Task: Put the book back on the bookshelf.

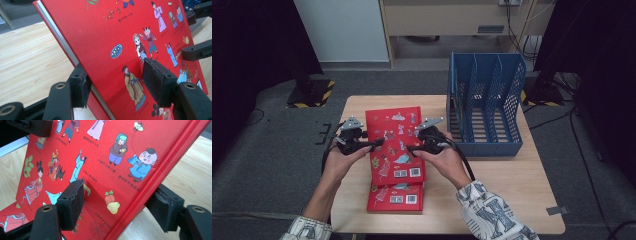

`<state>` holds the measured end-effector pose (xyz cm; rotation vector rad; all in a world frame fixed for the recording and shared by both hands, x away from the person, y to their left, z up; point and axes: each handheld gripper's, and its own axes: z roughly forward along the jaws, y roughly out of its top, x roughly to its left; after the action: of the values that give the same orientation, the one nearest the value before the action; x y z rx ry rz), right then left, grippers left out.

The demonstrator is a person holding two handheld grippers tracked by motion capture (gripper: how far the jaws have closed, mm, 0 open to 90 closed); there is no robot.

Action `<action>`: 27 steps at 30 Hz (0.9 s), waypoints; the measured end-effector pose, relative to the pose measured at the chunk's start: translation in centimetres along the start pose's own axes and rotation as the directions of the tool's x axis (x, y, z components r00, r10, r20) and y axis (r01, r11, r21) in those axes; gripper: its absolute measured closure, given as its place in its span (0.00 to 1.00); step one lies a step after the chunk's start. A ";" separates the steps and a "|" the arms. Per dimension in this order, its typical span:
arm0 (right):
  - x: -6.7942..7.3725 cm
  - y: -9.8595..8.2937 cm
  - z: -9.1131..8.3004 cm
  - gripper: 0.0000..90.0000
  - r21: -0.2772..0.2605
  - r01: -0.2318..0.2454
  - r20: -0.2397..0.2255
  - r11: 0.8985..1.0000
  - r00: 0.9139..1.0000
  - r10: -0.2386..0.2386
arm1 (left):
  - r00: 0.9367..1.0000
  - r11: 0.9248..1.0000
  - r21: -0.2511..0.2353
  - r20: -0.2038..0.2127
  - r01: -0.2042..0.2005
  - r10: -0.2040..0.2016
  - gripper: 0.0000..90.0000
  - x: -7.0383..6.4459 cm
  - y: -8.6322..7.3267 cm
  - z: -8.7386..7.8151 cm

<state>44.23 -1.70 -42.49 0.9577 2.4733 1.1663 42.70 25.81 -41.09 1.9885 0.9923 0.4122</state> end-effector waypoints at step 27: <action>-0.4 1.3 -1.1 0.50 -0.044 0.003 0.058 0.999 0.998 -0.001 | 1.000 0.999 -0.054 -0.031 0.001 -0.003 0.57 -0.1 2.1 -1.1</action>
<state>44.64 -2.05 -40.85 0.9631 2.3934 1.1704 43.00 25.60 -38.78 1.9378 0.9925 0.4658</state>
